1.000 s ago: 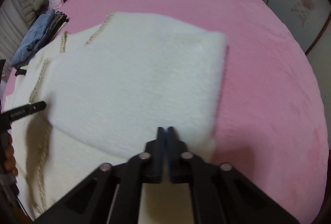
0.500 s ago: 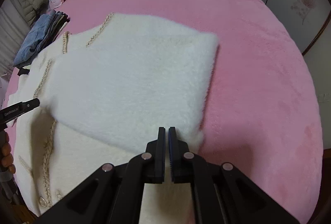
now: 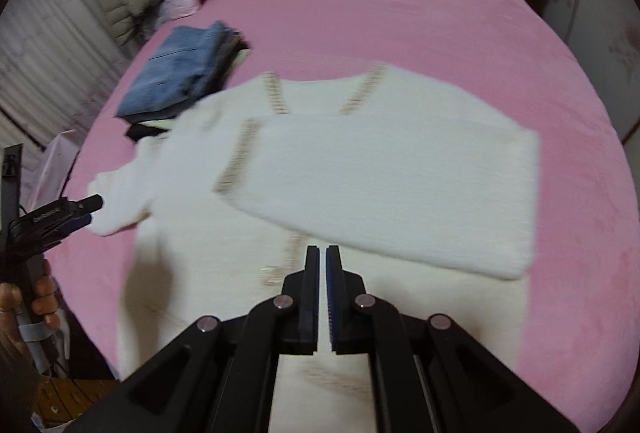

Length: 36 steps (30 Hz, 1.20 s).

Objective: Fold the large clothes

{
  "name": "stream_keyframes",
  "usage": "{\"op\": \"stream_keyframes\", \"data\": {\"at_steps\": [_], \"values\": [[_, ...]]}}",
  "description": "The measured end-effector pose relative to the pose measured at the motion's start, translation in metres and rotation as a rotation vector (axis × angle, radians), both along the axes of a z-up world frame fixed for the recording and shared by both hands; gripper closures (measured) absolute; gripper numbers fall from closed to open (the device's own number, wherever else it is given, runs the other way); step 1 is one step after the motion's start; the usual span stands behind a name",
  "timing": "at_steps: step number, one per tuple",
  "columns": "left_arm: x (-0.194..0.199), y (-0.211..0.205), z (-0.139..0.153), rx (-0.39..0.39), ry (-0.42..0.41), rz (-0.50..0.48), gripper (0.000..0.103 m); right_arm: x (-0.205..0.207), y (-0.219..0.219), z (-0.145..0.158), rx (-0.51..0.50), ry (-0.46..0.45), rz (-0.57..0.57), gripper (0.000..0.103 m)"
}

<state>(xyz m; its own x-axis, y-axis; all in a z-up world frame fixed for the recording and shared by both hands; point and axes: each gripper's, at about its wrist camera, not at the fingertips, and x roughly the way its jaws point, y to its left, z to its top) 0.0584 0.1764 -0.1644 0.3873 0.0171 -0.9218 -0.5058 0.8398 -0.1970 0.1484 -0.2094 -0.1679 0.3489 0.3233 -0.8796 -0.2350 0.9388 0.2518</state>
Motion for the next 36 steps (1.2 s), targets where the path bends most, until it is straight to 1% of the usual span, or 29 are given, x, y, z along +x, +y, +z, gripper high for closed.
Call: {"op": "stream_keyframes", "data": {"at_steps": [1,3,5,6,7,9,12,14,17,19,20,23,25,27,28,29,30,32,34,36], "values": [[-0.008,0.018,0.001,-0.007,0.002,0.02,0.049,-0.002,0.016,0.002,0.014,0.004,0.013,0.1],[-0.022,0.057,-0.005,-0.006,0.011,0.058,0.048,-0.007,0.062,0.005,0.055,0.02,0.058,0.1],[-0.034,0.096,-0.019,-0.002,0.028,0.095,0.048,-0.01,0.102,0.004,0.079,0.029,0.098,0.1],[-0.04,0.12,-0.028,-0.013,0.04,0.123,0.048,-0.011,0.125,0.003,0.088,0.031,0.122,0.1],[-0.046,0.135,-0.034,-0.023,0.042,0.141,0.048,-0.012,0.143,0.002,0.09,0.031,0.139,0.1],[-0.053,0.175,-0.053,-0.05,0.045,0.201,0.048,-0.014,0.185,-0.003,0.094,0.028,0.179,0.1],[-0.06,0.231,-0.088,-0.111,0.019,0.298,0.048,-0.017,0.235,-0.01,0.087,0.021,0.226,0.1],[-0.062,0.263,-0.113,-0.154,0.009,0.35,0.048,-0.017,0.26,-0.016,0.09,0.025,0.243,0.1],[-0.058,0.297,-0.145,-0.209,-0.015,0.398,0.048,-0.012,0.291,-0.027,0.091,0.028,0.248,0.1],[-0.055,0.311,-0.159,-0.24,-0.038,0.413,0.048,-0.008,0.307,-0.033,0.076,0.029,0.251,0.1],[-0.052,0.317,-0.163,-0.244,-0.065,0.415,0.048,-0.005,0.314,-0.036,0.074,0.03,0.25,0.1],[-0.042,0.326,-0.17,-0.241,-0.103,0.404,0.048,0.001,0.33,-0.043,0.065,0.031,0.25,0.1],[-0.035,0.328,-0.172,-0.234,-0.103,0.405,0.048,0.005,0.338,-0.049,0.051,0.032,0.252,0.1],[-0.03,0.326,-0.168,-0.202,-0.107,0.398,0.07,0.007,0.342,-0.053,0.041,0.039,0.249,0.1],[-0.026,0.324,-0.164,-0.175,-0.091,0.396,0.091,0.008,0.343,-0.056,0.036,0.043,0.246,0.1],[-0.023,0.323,-0.159,-0.153,-0.078,0.397,0.094,0.009,0.343,-0.057,0.032,0.049,0.241,0.1],[-0.023,0.323,-0.154,-0.148,-0.078,0.405,0.096,0.009,0.342,-0.059,0.03,0.054,0.236,0.1],[-0.022,0.318,-0.136,-0.132,-0.096,0.412,0.097,0.01,0.339,-0.059,0.026,0.061,0.224,0.1],[-0.017,0.307,-0.105,-0.122,-0.163,0.396,0.097,0.01,0.333,-0.057,0.021,0.063,0.213,0.1],[-0.012,0.292,-0.071,-0.112,-0.227,0.356,0.097,0.01,0.324,-0.053,0.015,0.061,0.198,0.1]]}}
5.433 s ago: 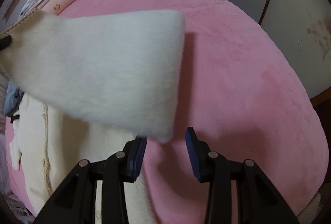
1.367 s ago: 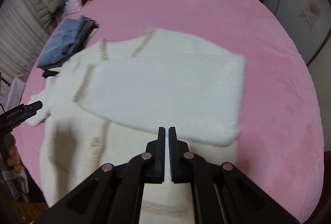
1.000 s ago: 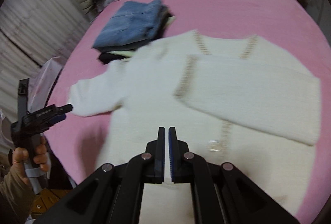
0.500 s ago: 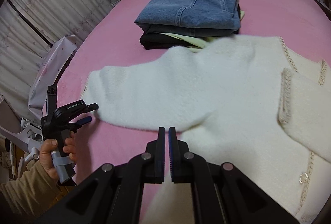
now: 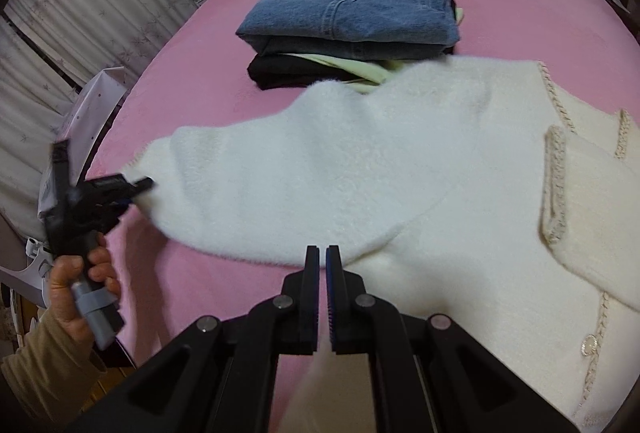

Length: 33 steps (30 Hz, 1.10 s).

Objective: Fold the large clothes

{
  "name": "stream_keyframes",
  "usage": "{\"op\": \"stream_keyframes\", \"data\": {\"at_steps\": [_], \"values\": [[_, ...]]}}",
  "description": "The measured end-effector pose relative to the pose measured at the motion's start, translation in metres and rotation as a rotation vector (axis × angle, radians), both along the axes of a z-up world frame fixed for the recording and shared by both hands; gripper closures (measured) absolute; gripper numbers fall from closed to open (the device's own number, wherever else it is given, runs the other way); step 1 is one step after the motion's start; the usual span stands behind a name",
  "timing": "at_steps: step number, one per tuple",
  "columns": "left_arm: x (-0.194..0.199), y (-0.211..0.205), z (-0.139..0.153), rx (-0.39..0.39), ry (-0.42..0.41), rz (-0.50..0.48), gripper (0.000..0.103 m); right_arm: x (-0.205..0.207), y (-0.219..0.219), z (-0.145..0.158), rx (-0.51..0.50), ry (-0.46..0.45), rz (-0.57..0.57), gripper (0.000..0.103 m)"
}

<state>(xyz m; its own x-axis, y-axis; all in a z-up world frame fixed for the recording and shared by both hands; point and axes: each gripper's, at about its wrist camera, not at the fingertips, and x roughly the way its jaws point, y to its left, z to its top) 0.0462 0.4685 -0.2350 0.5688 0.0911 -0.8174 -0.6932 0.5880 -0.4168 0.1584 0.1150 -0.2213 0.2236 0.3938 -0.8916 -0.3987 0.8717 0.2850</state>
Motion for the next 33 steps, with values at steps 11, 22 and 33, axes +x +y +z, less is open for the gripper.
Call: {"op": "stream_keyframes", "data": {"at_steps": [11,22,33], "values": [[0.087,-0.195,0.125,0.027,-0.307,-0.474,0.097,0.01,-0.112,0.029,0.0,-0.063,-0.206,0.1],[0.152,-0.408,-0.012,0.08,-0.003,-0.877,0.096,0.016,-0.252,-0.001,-0.126,-0.066,-0.379,0.1],[0.133,-0.406,-0.016,0.102,0.09,-0.951,0.038,0.03,-0.289,-0.029,-0.02,0.059,-0.405,0.098]]}}
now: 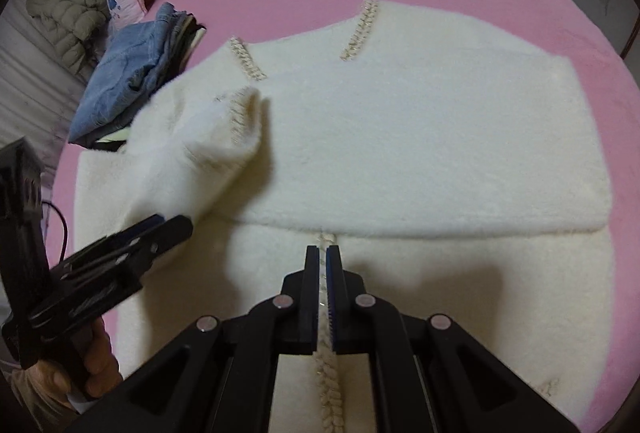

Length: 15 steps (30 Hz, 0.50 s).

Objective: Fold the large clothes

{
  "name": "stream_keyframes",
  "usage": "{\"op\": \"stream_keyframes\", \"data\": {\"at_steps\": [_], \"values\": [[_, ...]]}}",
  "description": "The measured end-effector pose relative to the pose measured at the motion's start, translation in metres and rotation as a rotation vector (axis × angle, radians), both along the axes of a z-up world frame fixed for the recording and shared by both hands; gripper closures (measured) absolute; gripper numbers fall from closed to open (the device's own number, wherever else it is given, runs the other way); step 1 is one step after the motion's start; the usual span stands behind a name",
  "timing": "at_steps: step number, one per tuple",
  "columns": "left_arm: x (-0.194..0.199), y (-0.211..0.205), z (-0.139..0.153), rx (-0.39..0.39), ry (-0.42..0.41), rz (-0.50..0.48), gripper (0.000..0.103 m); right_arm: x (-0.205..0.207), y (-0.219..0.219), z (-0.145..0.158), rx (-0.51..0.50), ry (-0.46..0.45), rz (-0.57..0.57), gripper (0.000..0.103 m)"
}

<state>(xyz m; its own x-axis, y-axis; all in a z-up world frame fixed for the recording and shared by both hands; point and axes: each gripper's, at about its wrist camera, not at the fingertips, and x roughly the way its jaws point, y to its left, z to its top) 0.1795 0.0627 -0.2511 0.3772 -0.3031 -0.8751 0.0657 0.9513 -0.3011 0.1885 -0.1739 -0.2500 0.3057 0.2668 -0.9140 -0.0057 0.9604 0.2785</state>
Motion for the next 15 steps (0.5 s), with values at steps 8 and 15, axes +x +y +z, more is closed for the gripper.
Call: {"op": "stream_keyframes", "data": {"at_steps": [8,15], "values": [[-0.055,0.058,0.036,0.134,-0.023,0.139,0.038,0.016,0.008,0.011,0.152,-0.018,0.02,0.065],[-0.084,0.113,0.006,0.205,0.076,0.302,0.038,0.033,0.018,-0.016,0.203,0.065,0.061,0.065]]}}
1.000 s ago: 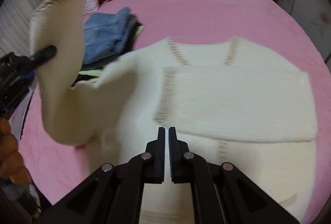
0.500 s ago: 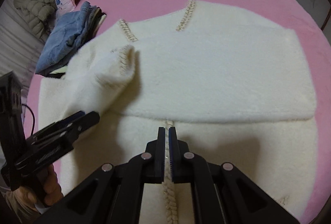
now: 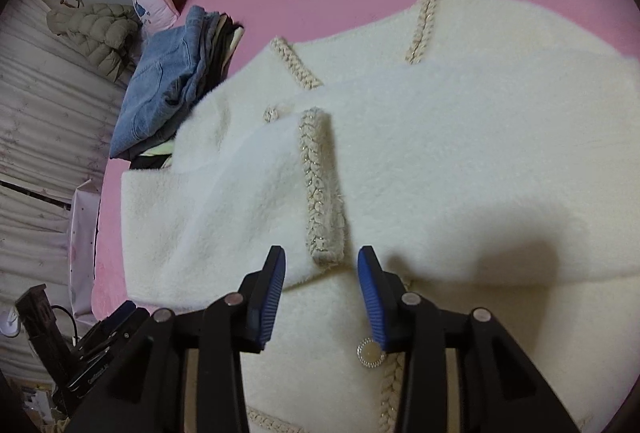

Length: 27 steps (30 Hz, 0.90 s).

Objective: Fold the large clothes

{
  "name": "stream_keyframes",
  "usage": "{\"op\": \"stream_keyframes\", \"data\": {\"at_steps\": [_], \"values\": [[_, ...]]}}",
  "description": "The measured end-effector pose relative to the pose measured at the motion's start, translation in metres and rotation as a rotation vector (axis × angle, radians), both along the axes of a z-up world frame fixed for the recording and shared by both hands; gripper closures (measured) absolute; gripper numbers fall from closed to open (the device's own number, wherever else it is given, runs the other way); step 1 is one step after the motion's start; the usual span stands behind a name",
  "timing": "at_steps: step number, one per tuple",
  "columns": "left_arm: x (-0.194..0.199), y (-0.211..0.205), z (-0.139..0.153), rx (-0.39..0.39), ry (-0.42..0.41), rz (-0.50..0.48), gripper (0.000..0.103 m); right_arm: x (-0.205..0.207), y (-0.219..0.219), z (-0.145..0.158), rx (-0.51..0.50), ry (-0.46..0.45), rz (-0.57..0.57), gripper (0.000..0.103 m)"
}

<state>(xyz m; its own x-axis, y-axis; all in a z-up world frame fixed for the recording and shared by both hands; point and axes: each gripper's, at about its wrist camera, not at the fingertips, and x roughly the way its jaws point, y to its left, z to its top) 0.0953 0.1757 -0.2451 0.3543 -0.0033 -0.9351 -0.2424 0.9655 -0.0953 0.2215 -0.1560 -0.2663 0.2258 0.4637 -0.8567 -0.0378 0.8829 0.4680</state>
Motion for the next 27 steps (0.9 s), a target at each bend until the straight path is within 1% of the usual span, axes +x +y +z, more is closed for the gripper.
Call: {"op": "stream_keyframes", "data": {"at_steps": [2,6,10,13,14,15,16,17,18,19,22,23,24,26,27], "values": [[0.0,0.009,-0.01,-0.007,0.012,0.029,0.038,0.004,0.003,-0.01,0.005,0.021,0.009,0.065],[0.003,0.01,-0.027,-0.01,0.026,0.052,0.038,0.013,0.005,-0.03,0.032,0.055,0.004,0.065],[0.01,0.011,-0.043,-0.026,0.043,0.062,0.038,0.021,0.007,-0.039,0.094,0.052,-0.002,0.065],[0.015,0.011,-0.046,-0.013,0.028,0.064,0.038,0.026,0.016,-0.045,0.116,0.052,0.007,0.063],[0.017,0.01,-0.045,-0.006,0.022,0.066,0.038,0.027,0.021,-0.045,0.1,0.048,0.024,0.067],[0.018,0.01,-0.046,0.0,0.019,0.068,0.038,0.027,0.025,-0.044,0.085,0.043,0.044,0.082],[0.021,0.01,-0.046,0.006,0.017,0.073,0.038,0.028,0.031,-0.042,0.084,0.041,0.071,0.088],[0.023,0.01,-0.047,0.009,0.015,0.076,0.038,0.028,0.036,-0.039,0.083,0.039,0.098,0.088],[0.025,0.009,-0.047,0.013,0.011,0.079,0.038,0.028,0.039,-0.034,0.066,0.022,0.109,0.089],[0.027,0.007,-0.047,0.018,0.009,0.08,0.038,0.027,0.043,-0.024,0.045,-0.017,0.132,0.089],[0.03,0.004,-0.047,0.031,0.004,0.092,0.038,0.026,0.051,0.024,0.013,-0.17,0.177,0.089],[0.032,0.002,-0.047,0.029,-0.005,0.099,0.04,0.027,0.052,0.043,0.003,-0.232,0.179,0.089],[0.034,0.001,-0.046,0.026,-0.014,0.108,0.043,0.028,0.051,0.067,-0.018,-0.312,0.169,0.089],[0.039,0.0,-0.045,0.011,-0.021,0.133,0.056,0.032,0.042,0.1,-0.048,-0.42,0.125,0.089],[0.043,0.001,-0.045,-0.006,-0.019,0.148,0.06,0.034,0.036,0.111,-0.06,-0.456,0.1,0.089]]}}
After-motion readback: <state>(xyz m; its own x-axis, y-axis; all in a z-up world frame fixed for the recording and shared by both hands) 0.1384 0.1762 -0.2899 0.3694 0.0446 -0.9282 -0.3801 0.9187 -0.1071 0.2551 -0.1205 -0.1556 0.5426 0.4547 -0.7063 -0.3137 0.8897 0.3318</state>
